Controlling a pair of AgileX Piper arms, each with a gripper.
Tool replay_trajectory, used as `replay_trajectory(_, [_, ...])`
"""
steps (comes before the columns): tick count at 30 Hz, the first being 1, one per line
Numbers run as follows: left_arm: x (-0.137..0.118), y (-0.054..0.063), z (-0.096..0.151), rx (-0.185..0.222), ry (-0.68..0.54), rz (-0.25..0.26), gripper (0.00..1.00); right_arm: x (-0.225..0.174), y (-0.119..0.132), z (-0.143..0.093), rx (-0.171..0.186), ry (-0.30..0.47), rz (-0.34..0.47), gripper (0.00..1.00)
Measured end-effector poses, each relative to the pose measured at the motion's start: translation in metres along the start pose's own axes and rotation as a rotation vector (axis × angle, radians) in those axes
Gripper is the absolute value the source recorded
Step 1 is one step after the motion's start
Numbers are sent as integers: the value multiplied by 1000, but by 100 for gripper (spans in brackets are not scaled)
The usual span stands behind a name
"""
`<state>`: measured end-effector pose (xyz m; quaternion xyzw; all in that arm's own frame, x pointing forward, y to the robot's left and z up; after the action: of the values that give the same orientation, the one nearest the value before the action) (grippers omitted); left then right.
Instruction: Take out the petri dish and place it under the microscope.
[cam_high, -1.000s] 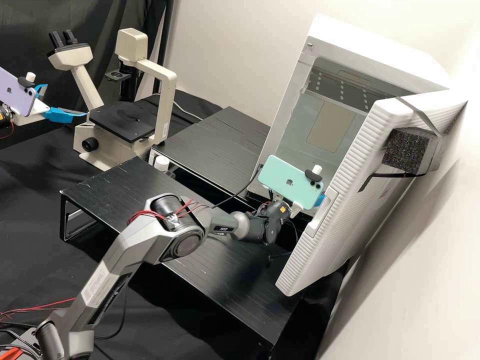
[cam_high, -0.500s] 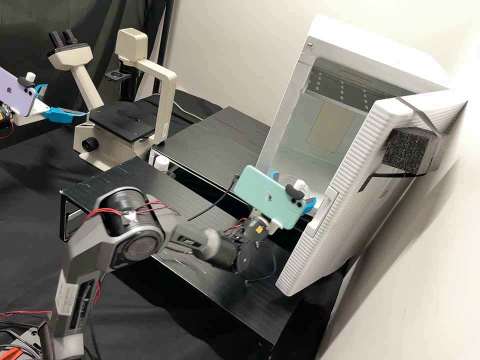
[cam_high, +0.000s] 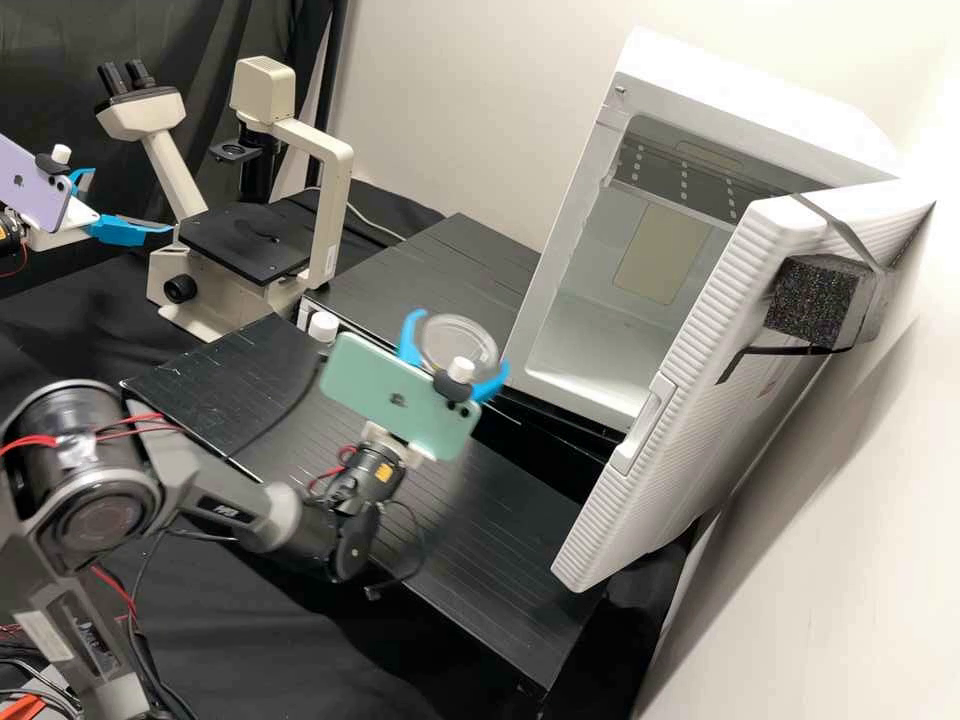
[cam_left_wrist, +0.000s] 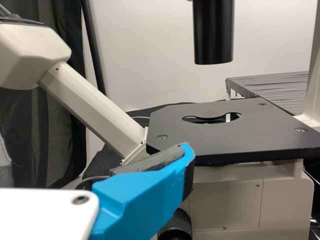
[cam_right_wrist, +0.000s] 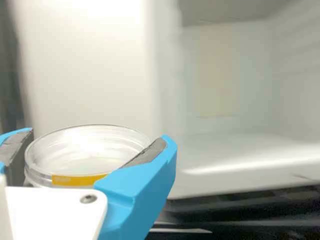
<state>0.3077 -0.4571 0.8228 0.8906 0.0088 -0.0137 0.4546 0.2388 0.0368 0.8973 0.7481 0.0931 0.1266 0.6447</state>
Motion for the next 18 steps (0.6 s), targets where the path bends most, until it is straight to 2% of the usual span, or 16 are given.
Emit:
replay_trajectory(3, [0,0,0,0,0,0,100,-1,-23,-19,-10,78,-63,0])
replay_trajectory(10, [0,0,0,0,0,0,100,2,-58,-53,-17,200,-120,0])
replay_trajectory(14, [0,0,0,0,0,0,100,4,-78,-67,-17,231,-158,0])
replay_trajectory(18, [0,0,0,0,0,0,100,14,-93,-80,-32,246,-184,0])
